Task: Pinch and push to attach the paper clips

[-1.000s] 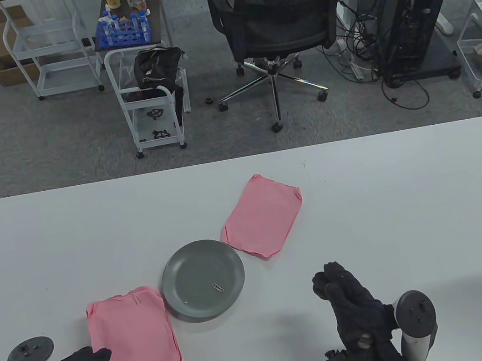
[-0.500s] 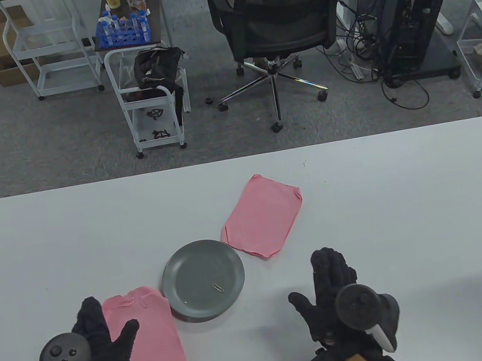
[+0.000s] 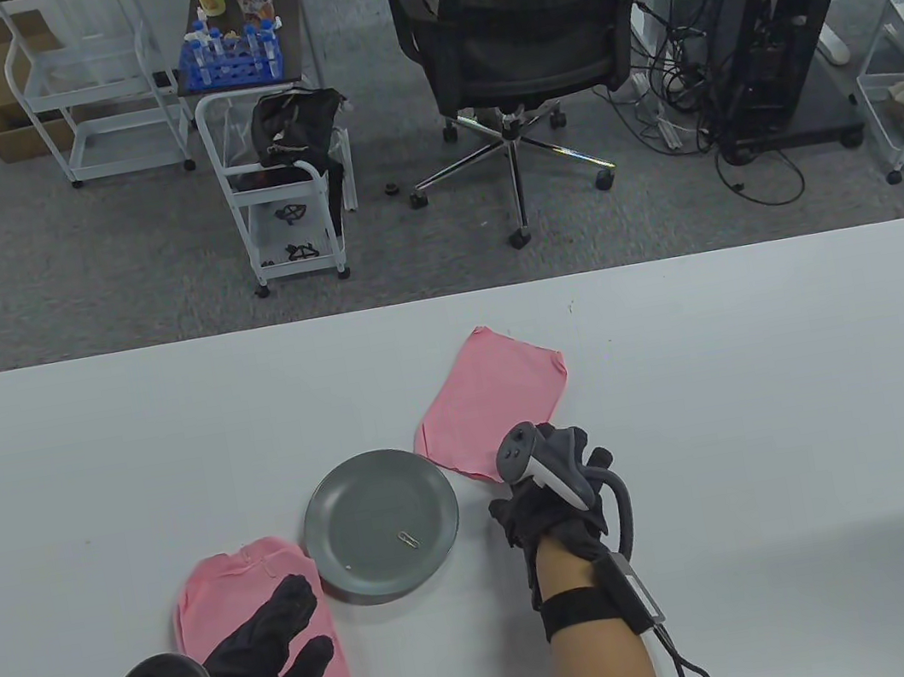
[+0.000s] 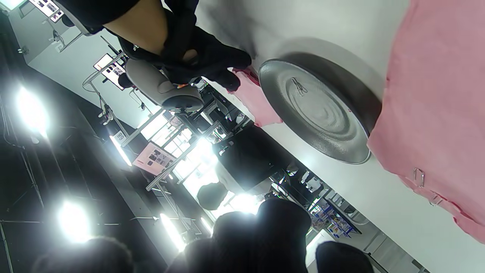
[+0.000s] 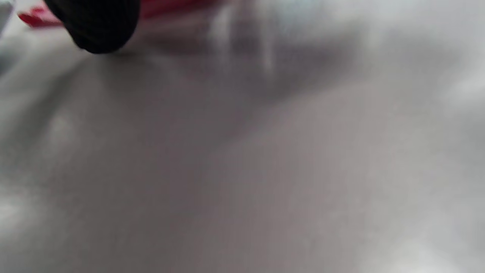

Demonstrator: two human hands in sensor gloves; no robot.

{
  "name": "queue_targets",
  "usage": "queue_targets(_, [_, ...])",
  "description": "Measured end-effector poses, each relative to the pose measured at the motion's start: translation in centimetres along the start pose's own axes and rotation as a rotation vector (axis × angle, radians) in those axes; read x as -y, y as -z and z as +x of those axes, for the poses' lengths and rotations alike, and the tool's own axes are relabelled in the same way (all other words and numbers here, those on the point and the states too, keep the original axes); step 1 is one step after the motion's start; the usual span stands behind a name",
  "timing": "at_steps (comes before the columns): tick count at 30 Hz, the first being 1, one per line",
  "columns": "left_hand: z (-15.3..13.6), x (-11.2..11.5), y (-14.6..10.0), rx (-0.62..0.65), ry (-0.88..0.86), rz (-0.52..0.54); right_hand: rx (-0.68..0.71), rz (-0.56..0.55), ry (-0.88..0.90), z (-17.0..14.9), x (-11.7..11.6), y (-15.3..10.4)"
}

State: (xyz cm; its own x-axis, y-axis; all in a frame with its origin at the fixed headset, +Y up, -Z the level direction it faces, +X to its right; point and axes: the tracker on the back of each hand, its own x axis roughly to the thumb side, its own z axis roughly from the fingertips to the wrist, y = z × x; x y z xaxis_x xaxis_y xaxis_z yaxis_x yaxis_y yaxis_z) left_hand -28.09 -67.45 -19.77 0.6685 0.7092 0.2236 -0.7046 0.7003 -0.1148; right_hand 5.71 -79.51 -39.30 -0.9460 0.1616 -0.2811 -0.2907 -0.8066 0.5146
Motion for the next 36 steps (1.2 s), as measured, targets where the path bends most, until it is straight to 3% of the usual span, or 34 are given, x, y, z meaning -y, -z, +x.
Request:
queue_targets(3, [-0.2, 0.1, 0.0, -0.005, -0.004, -0.020, 0.031, -0.048, 0.085, -0.3, 0.2, 0.2])
queue_targets(8, [-0.4, 0.3, 0.1, -0.008, -0.004, -0.032, -0.008, -0.409, -0.094, -1.1, 1.7, -2.2])
queue_targets(10, [-0.7, 0.4, 0.2, -0.018, -0.006, -0.036, 0.072, -0.426, -0.018, -2.0, 2.6, -3.5])
queue_targets(14, [-1.1, 0.6, 0.5, -0.021, -0.020, -0.047, 0.184, -0.459, 0.260, -4.4, 5.7, -8.1])
queue_targets(16, [-1.2, 0.9, 0.7, -0.014, -0.023, -0.058, 0.281, -0.475, 0.362, -5.7, 7.5, -11.6])
queue_targets(21, [-1.1, 1.6, 0.7, 0.007, -0.023, -0.054, 0.563, -0.501, 0.490, -7.5, 8.6, -19.4])
queue_targets(23, [-0.8, 1.7, 0.7, 0.037, -0.023, -0.045, 0.660, -0.457, 0.494, -7.7, 8.1, -21.7])
queue_targets(26, [-0.4, 2.2, 0.8, 0.112, -0.023, -0.063, 0.816, -0.265, 0.445, -7.5, 6.6, -24.0])
queue_targets(29, [-0.4, 3.3, 1.3, 0.187, -0.105, -0.174, 0.946, -0.242, 0.477, -7.0, 5.2, -24.9])
queue_targets(36, [-0.5, 6.0, 2.3, 0.232, -0.410, -0.385, 1.059, -0.099, 0.617, -6.0, 1.7, -22.7])
